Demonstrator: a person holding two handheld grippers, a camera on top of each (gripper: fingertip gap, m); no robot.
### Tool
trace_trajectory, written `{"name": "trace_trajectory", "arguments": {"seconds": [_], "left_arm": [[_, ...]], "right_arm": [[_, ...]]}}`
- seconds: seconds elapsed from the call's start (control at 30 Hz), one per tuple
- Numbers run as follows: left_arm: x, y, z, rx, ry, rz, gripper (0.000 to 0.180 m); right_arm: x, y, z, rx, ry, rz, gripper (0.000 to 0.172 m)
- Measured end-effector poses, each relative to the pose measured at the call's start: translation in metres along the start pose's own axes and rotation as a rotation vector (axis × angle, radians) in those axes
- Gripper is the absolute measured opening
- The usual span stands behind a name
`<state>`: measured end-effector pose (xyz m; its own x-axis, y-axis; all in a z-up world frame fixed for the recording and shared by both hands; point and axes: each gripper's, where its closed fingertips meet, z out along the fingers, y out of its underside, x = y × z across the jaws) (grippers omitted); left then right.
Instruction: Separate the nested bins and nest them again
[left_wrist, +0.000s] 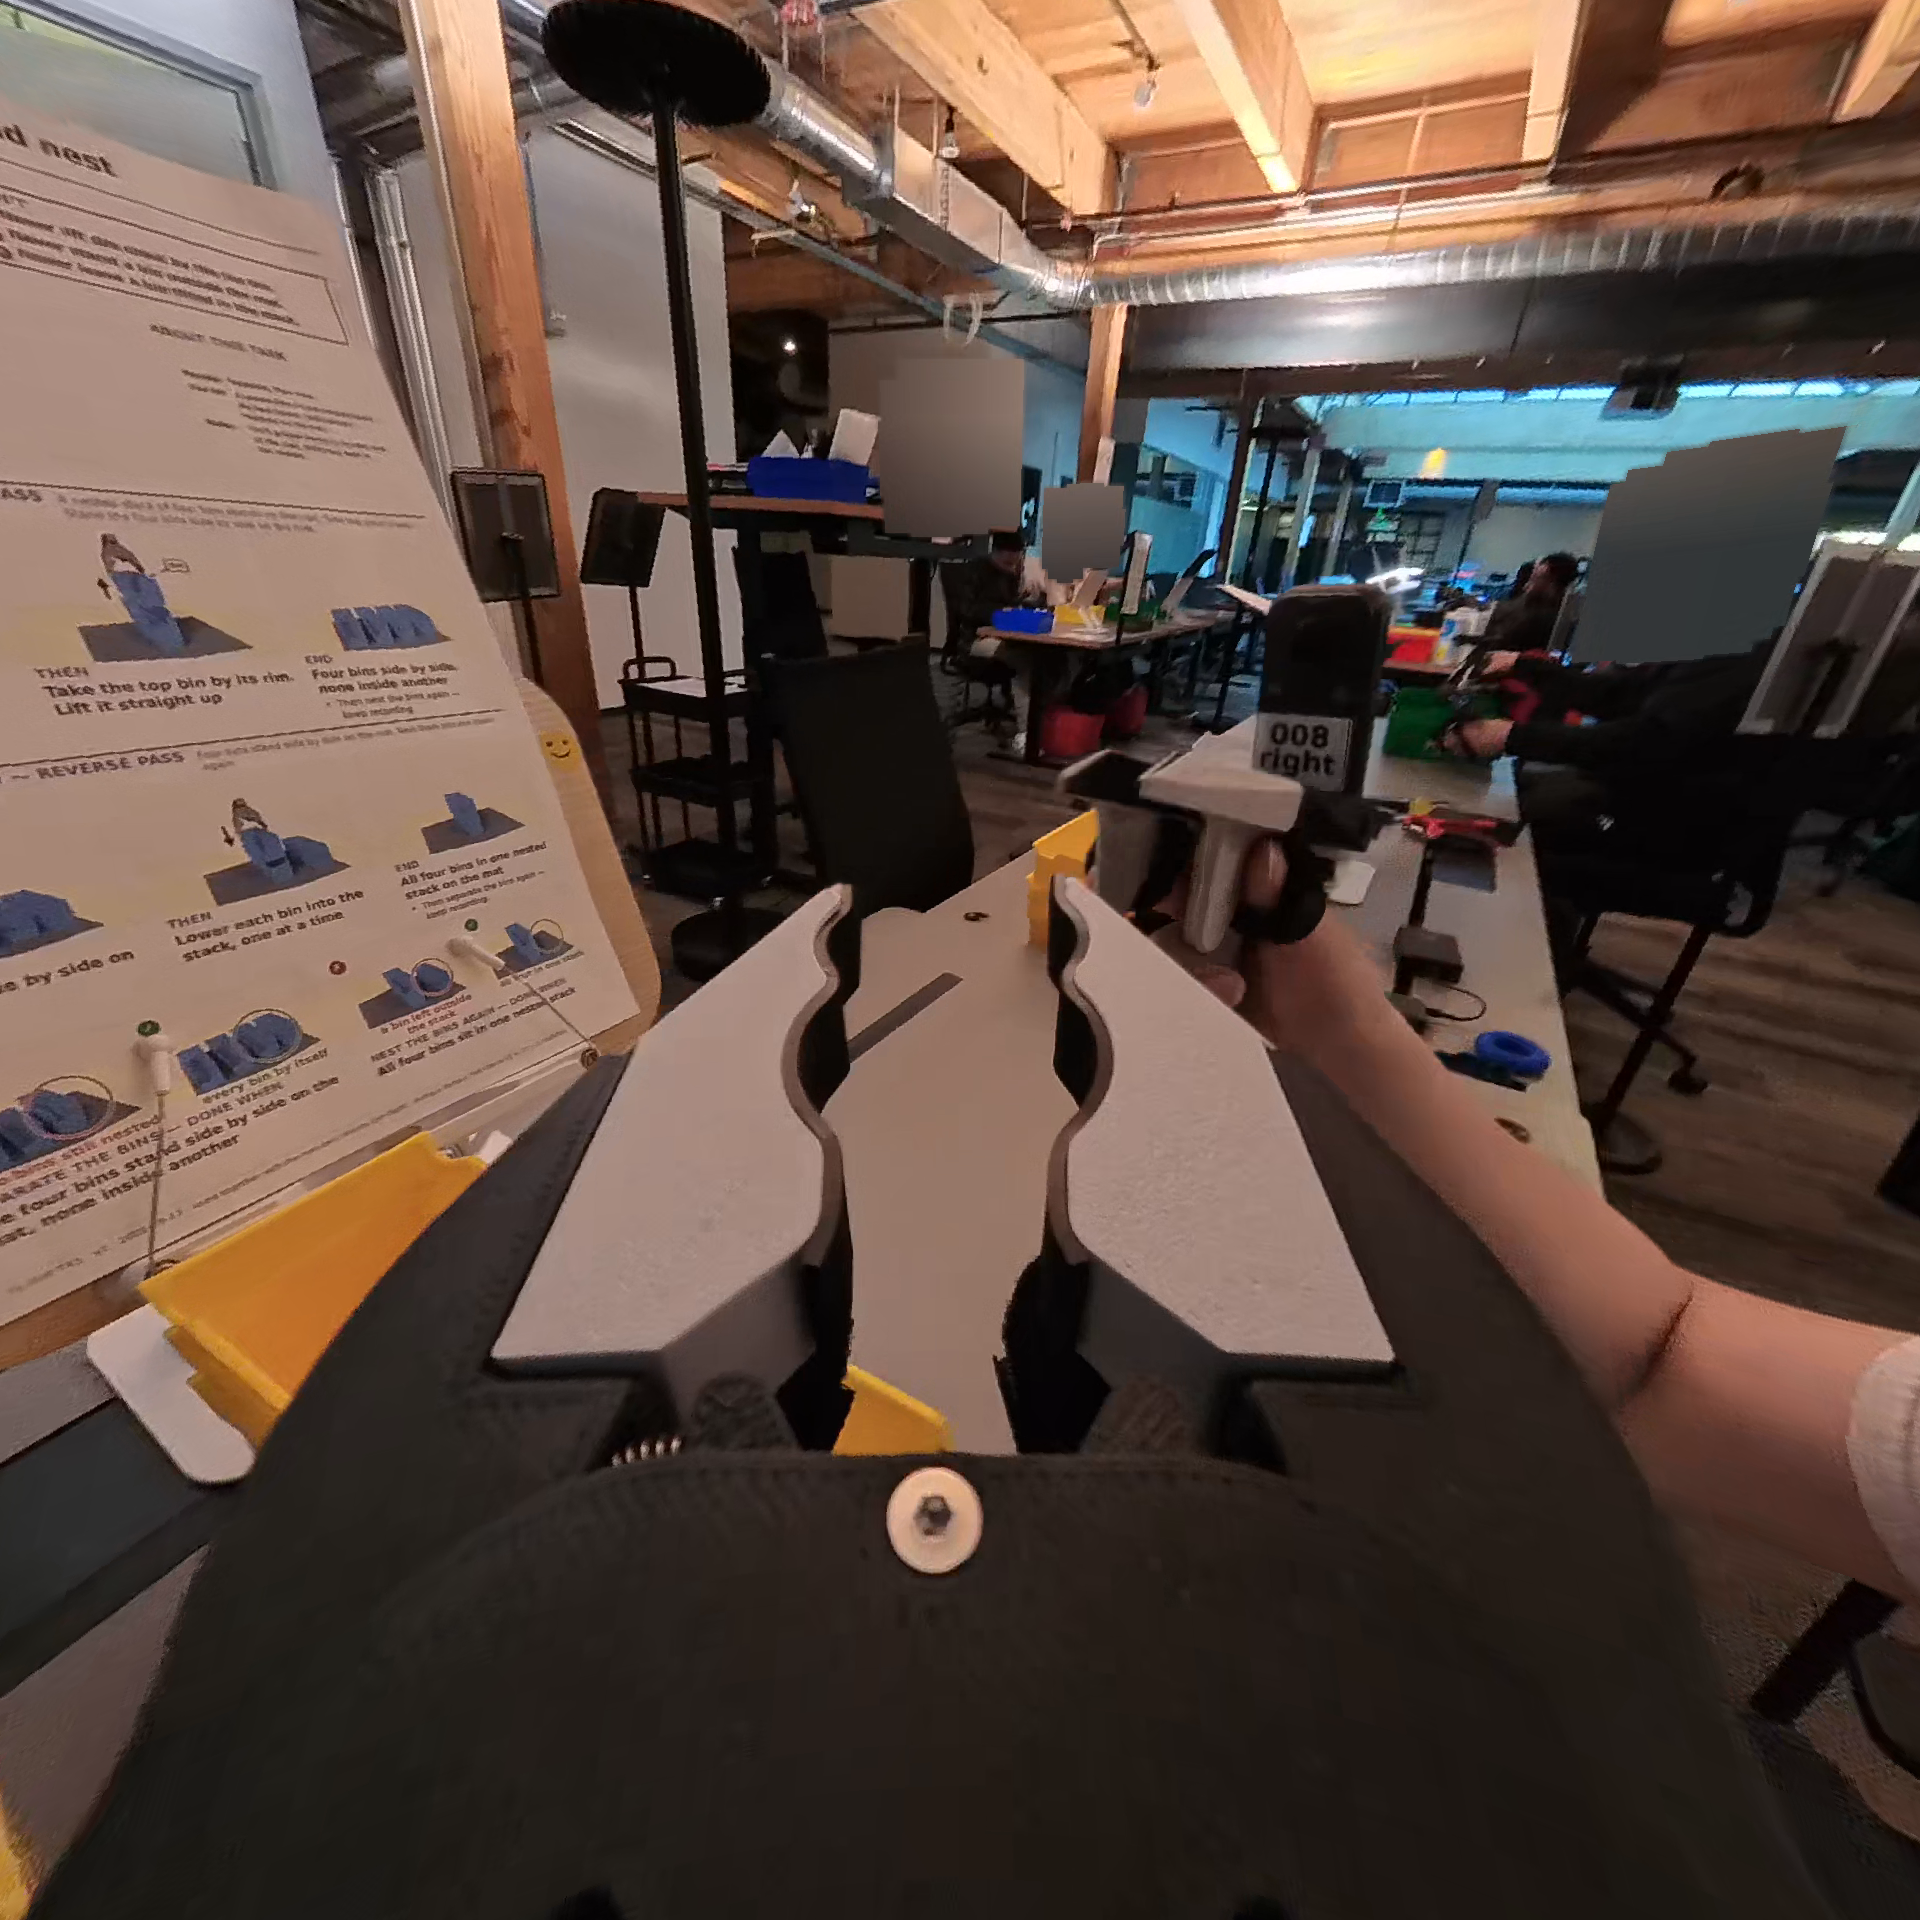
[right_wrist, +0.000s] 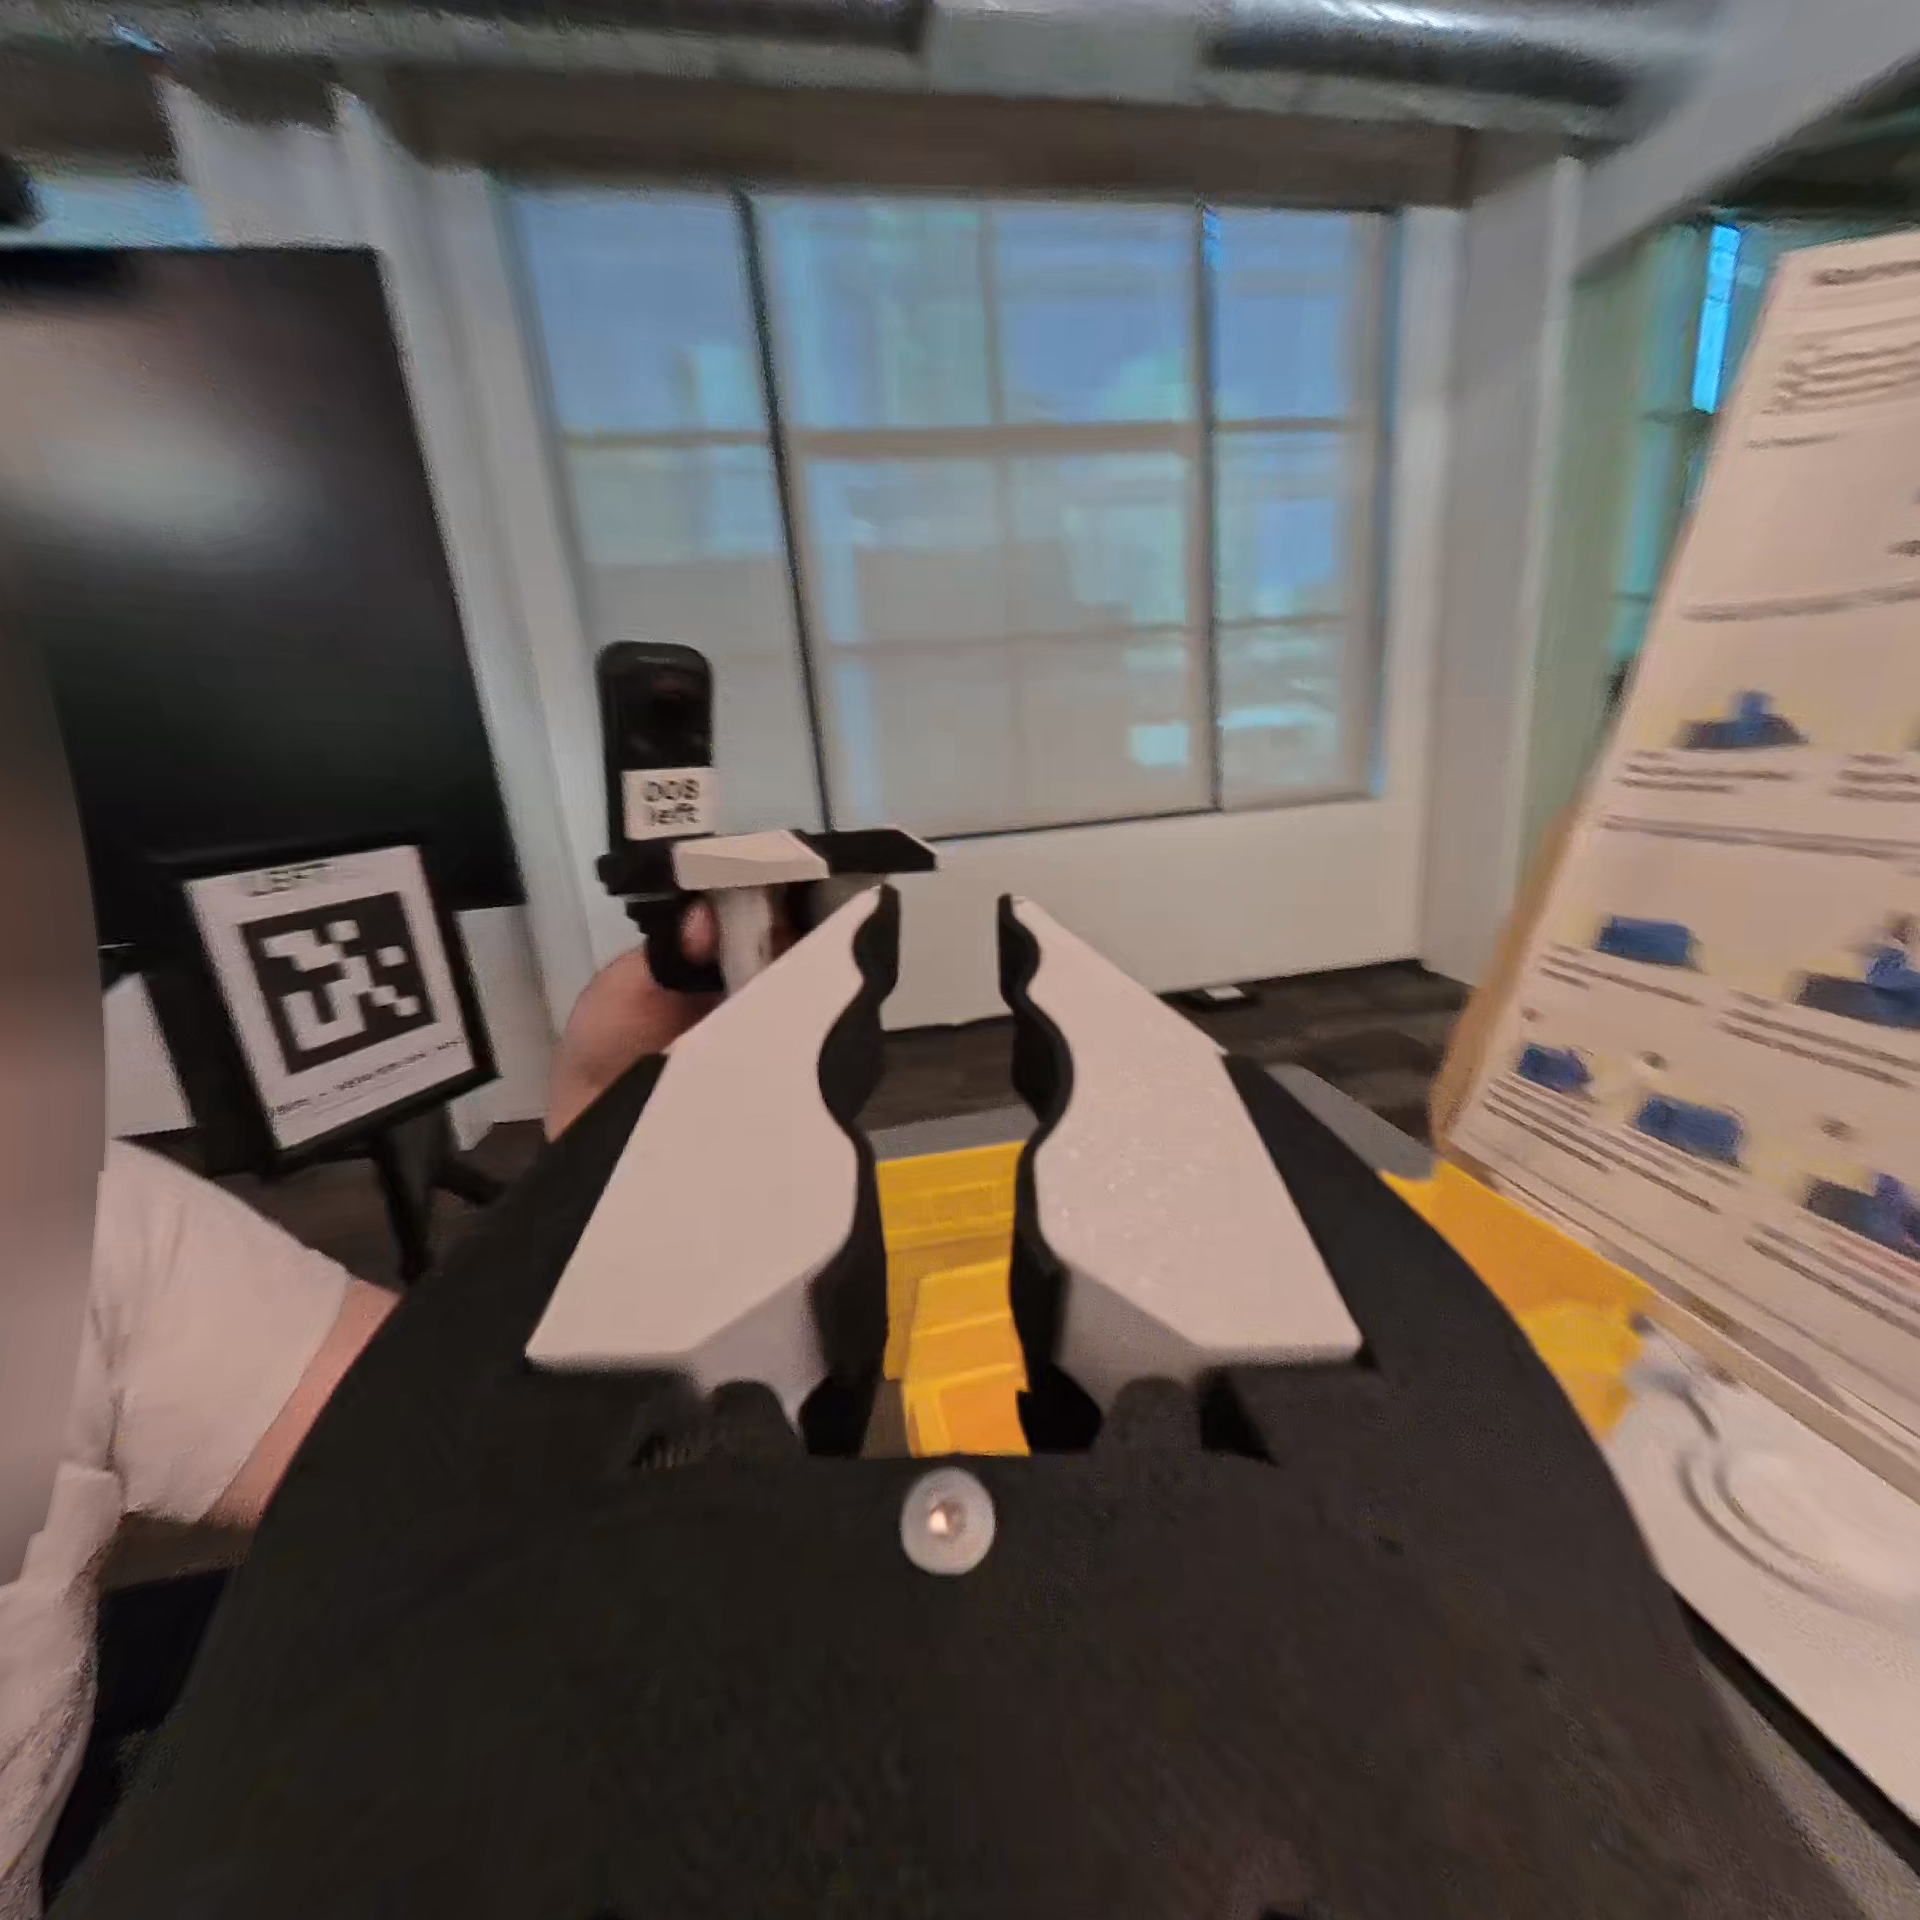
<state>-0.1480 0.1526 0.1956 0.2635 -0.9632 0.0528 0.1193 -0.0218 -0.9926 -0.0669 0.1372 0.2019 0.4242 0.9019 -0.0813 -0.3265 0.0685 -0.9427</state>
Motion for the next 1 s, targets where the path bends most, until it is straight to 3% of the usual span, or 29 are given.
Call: {"name": "trace_trajectory", "arguments": {"seconds": [0.07, 0.2, 0.3, 0.4, 0.47, 0.53, 0.57, 0.63, 0.7, 0.8, 0.9, 1.0], "left_arm": [[0.003, 0.002, 0.006, -0.004, -0.012, 0.015, 0.034], [0.009, 0.013, 0.022, -0.047, -0.034, 0.079, 0.031], [0.006, 0.018, 0.026, -0.068, -0.081, 0.121, 0.03], [-0.013, 0.02, 0.016, -0.112, -0.212, 0.16, 0.042], [-0.041, 0.017, -0.005, -0.133, -0.379, 0.187, 0.064], [-0.087, 0.018, -0.039, -0.147, -0.642, 0.187, 0.114], [-0.109, 0.028, -0.057, -0.189, -0.751, 0.178, 0.131], [-0.139, 0.059, -0.075, -0.325, -0.822, 0.136, 0.136], [-0.165, 0.087, -0.077, -0.47, -0.773, 0.055, 0.13], [-0.204, 0.106, -0.092, -0.638, -0.77, -0.105, 0.127], [-0.219, 0.126, -0.098, -0.696, -0.748, -0.309, 0.135], [-0.229, 0.162, -0.118, -0.868, -0.807, -0.376, 0.149]], "right_arm": [[0.003, 0.009, -0.002, -0.018, -0.004, -0.07, 0.0], [0.021, 0.033, -0.015, -0.112, 0.094, -0.302, 0.0], [0.018, 0.024, -0.022, -0.097, 0.067, -0.279, 0.0], [0.024, 0.019, -0.03, -0.069, 0.07, -0.246, 0.0], [0.031, 0.022, -0.033, -0.08, 0.062, -0.217, 0.0], [0.037, 0.024, -0.035, -0.087, 0.06, -0.178, 0.005], [0.038, 0.024, -0.036, -0.084, 0.052, -0.157, 0.007], [0.037, 0.018, -0.039, -0.054, 0.032, -0.1, 0.008], [0.025, 0.004, -0.041, 0.017, -0.035, -0.047, 0.008], [0.015, -0.013, -0.049, 0.077, -0.075, -0.02, 0.009], [0.012, -0.027, -0.06, 0.09, -0.045, -0.065, 0.01], [0.005, -0.043, -0.073, 0.119, -0.046, -0.074, 0.01]]}}
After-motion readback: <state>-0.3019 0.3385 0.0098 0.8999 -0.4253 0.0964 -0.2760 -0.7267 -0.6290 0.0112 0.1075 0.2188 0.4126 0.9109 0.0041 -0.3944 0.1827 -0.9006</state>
